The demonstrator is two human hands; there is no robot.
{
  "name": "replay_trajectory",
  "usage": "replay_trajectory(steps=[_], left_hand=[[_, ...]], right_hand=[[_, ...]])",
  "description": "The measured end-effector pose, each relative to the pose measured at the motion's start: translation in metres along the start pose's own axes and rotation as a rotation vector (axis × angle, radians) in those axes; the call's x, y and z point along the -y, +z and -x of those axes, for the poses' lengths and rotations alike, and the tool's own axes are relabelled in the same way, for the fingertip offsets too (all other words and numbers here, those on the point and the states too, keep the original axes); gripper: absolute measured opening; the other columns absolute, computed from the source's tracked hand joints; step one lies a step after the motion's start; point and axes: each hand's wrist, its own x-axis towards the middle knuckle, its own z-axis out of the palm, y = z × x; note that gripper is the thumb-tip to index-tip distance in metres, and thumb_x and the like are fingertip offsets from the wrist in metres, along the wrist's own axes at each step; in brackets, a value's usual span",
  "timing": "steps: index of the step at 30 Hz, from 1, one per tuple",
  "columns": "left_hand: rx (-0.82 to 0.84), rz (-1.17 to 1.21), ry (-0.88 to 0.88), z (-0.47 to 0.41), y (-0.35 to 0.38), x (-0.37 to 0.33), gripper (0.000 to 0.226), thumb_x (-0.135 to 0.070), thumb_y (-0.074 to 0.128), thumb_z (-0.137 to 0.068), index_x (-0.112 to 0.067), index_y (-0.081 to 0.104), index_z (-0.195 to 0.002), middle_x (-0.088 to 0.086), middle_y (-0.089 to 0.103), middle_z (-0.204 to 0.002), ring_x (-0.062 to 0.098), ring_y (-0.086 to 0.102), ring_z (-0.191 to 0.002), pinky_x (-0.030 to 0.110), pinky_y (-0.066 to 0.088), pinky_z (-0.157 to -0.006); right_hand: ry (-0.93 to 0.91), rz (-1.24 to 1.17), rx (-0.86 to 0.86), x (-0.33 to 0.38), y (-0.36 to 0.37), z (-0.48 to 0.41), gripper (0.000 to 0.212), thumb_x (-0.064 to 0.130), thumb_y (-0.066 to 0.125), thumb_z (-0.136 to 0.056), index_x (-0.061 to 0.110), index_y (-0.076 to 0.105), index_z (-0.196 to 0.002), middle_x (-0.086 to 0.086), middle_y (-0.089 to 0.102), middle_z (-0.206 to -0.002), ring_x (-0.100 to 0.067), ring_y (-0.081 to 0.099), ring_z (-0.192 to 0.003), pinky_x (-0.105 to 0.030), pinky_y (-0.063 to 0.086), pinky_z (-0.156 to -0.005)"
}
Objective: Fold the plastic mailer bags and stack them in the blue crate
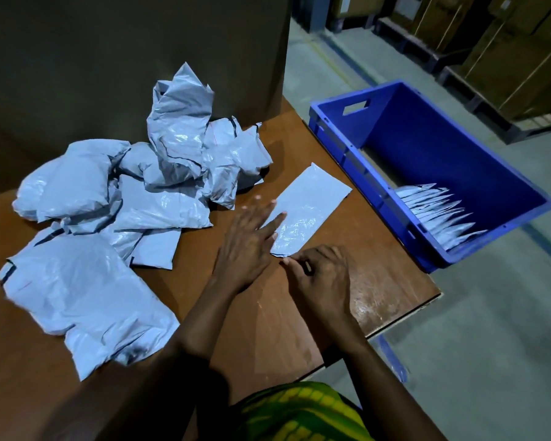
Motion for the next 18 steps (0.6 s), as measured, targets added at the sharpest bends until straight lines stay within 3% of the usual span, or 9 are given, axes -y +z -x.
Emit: replay_trajectory(steps=[4,10,18], left_hand=[[0.224,0.035,0.061,-0.016,0.015,0.01,0.05,-0.031,0.032,-0.111,-0.029,0.035,-0.161,-0.006,0.027,-0.169,0.022,0.014,-0.16,0.048,0.015,-0.128],[0.191,0.089,-0.007,-0.011,0.019,0.006,0.049,-0.032,0.032,-0.111,-0.032,0.036,-0.161,-0.01,0.025,-0.169,0.018,0.012,-0.16,0.042,0.006,-0.129],[0.193,0.071,-0.022,-0.011,0.019,0.006,0.05,-0.033,0.031,-0.111,-0.035,0.034,-0.161,-0.014,0.022,-0.169,0.014,0.011,-0.16,0.039,-0.003,-0.129]], right_hand=[[-0.013,0.088,0.026,-0.002,0.003,-0.002,0.025,0.05,0.082,-0.084,0.026,0.077,-0.08,0.01,0.065,-0.082,-0.018,0.057,-0.087,-0.038,0.042,-0.089],[0.026,0.134,-0.009,0.005,0.008,-0.003,0.017,0.04,0.083,-0.085,0.023,0.083,-0.085,0.005,0.066,-0.081,-0.019,0.057,-0.087,-0.042,0.042,-0.091],[0.147,0.055,0.0,0.015,0.011,-0.004,0.011,0.029,0.082,-0.077,0.025,0.075,-0.069,0.008,0.063,-0.08,-0.021,0.057,-0.094,-0.043,0.038,-0.09]])
